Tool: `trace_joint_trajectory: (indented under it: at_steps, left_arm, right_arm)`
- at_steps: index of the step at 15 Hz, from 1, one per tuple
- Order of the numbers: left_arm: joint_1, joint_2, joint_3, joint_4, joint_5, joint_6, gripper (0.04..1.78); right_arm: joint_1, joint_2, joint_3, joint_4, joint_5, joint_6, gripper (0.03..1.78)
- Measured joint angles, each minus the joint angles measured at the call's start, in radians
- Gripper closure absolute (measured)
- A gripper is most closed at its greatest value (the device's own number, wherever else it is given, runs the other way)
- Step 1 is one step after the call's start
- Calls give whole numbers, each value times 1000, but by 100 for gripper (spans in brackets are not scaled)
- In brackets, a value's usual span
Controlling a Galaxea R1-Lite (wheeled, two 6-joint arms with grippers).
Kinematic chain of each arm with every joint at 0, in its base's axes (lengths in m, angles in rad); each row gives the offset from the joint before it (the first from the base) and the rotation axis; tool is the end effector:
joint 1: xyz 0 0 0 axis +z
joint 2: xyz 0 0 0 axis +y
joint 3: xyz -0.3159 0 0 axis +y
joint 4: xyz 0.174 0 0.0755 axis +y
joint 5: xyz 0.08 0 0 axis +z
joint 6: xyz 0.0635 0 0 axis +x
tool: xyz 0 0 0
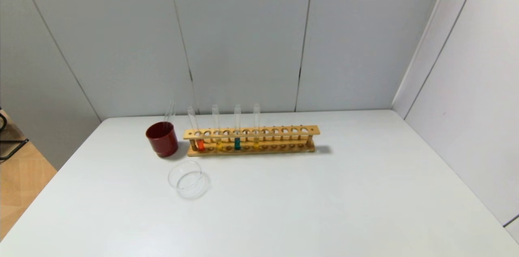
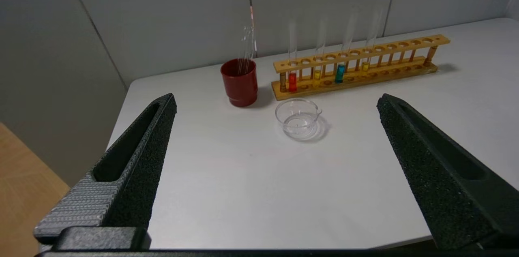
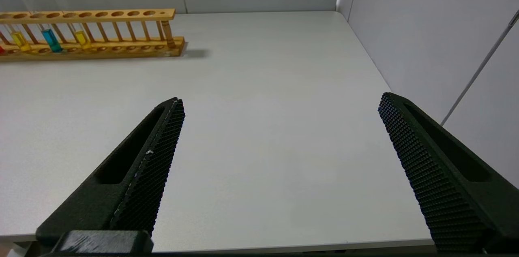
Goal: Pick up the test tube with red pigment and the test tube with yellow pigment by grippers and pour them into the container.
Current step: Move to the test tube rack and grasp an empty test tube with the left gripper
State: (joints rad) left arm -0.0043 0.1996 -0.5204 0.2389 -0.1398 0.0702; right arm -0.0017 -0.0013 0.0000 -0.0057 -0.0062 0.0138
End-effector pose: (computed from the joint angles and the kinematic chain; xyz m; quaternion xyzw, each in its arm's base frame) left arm -0.0259 -0.0087 0.2008 0.0377 -0.0433 -0.0704 0.9959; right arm 0.0015 -0.0004 0.0763 0.0069 -0.0035 -0.0039 1.0000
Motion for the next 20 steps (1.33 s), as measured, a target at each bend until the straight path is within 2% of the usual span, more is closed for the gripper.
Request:
trace_joint_trajectory:
  at_steps: [2,5,8,10,14,20]
  left_arm:
    - [-16,163,-101,-31,-37,14,7]
    - [-34,438,-248,-156,-93,23,7]
    - [-44,649,-359,-257,-213,27,7]
    - [-46,744,-378,-274,-283,27,7]
    - [-44,916,-362,-347,-350,22,7]
    - [-40,1194,-256,-649,-363,13,7]
  right_arm:
    - [0,0,0,0,0,0,6]
    - [0,0,0,0,0,0,6]
    - [0,0,0,0,0,0,6]
    - [0,0,0,0,0,0,6]
    - [0,0,0,0,0,0,6]
    - [0,0,0,0,0,0,6]
